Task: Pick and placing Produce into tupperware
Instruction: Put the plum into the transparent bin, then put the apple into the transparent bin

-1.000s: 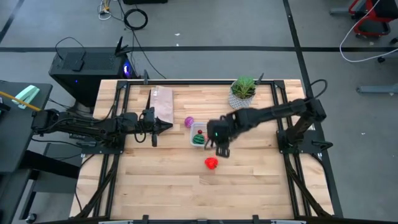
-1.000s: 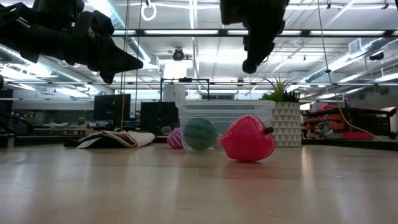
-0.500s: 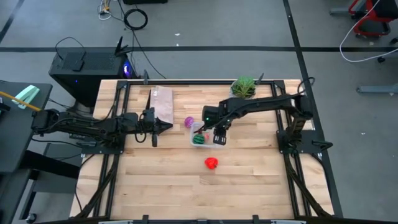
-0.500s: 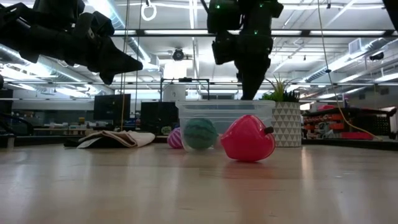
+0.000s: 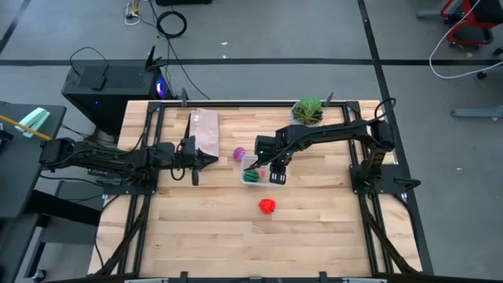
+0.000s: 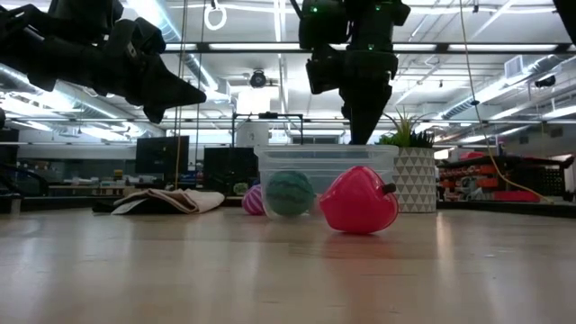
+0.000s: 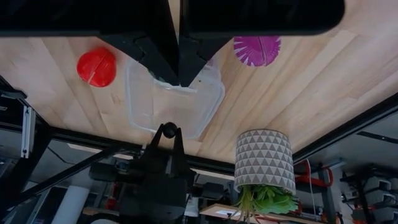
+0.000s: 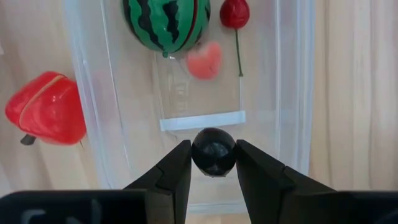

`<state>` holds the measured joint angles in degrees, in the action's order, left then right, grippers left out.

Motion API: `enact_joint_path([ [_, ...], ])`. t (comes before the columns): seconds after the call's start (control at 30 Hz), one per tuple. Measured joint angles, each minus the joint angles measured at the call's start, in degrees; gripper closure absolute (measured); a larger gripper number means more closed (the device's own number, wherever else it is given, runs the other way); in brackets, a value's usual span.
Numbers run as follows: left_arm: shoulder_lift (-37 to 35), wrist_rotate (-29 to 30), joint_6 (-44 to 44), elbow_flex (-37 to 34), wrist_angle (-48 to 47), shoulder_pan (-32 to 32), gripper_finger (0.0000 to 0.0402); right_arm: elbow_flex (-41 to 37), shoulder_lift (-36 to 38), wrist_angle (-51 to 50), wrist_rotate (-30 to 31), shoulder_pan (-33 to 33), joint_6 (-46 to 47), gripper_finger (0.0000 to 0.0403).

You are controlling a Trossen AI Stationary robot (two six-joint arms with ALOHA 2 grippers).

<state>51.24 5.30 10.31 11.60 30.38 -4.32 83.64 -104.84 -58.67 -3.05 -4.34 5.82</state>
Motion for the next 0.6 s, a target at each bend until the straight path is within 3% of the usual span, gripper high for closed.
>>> enact_joint_path([
  [0.4,0.0,0.0,0.0,0.0,0.0,0.0,0.0380,0.0,0.0,0.0,1.1,0.0,0.2,0.0229],
  [0.6,0.0,0.0,0.0,0.0,0.0,0.0,0.0389,0.0,0.1,0.0,1.3,0.4,0.2,0.0224],
])
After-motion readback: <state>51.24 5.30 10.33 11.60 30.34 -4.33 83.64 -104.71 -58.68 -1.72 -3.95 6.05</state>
